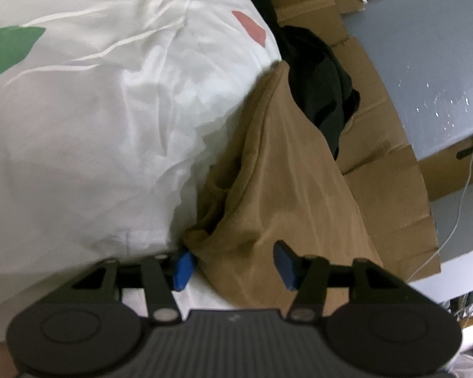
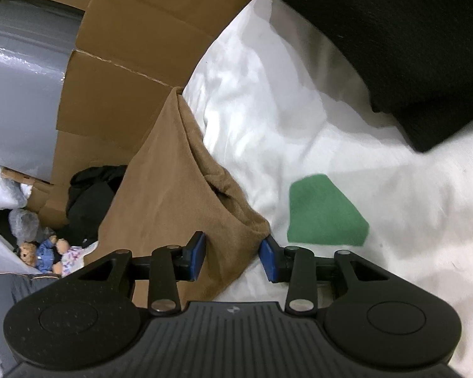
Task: Fold clothes
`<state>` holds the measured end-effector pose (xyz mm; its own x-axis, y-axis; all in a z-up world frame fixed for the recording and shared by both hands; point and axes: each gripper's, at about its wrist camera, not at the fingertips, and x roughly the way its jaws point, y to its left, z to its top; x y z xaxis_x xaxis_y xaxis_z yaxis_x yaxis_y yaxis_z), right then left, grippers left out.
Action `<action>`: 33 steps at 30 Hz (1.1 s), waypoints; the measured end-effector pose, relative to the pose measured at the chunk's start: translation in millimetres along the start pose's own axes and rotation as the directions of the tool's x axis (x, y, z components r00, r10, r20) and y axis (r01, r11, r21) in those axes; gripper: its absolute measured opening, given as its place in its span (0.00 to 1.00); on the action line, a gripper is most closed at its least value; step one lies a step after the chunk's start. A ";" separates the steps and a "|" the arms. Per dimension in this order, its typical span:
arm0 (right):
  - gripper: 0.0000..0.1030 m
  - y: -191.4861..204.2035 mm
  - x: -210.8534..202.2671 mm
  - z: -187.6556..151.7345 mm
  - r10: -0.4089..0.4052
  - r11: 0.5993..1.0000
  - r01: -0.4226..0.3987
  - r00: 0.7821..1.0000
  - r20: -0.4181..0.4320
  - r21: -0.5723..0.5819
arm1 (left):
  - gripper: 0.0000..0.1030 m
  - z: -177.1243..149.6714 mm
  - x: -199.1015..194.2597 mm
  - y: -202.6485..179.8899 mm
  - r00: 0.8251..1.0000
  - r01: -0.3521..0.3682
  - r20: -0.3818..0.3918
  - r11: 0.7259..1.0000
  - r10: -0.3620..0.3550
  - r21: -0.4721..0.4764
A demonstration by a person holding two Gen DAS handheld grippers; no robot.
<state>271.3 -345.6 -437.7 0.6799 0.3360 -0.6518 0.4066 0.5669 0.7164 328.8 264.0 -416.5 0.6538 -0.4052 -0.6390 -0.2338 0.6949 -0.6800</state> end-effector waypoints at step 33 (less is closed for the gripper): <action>0.06 46.2 -62.1 -5.2 -0.164 0.980 0.157 0.985 -0.050 -0.122 | 0.06 -5.4 -66.9 -46.6 0.990 -0.137 -0.032 0.989 0.138 0.049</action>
<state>244.7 -336.4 -365.4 0.5723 0.2756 -0.7723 0.4312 0.6999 0.5693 292.0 255.6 -344.0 0.5921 -0.3240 -0.7379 -0.2857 0.7718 -0.5681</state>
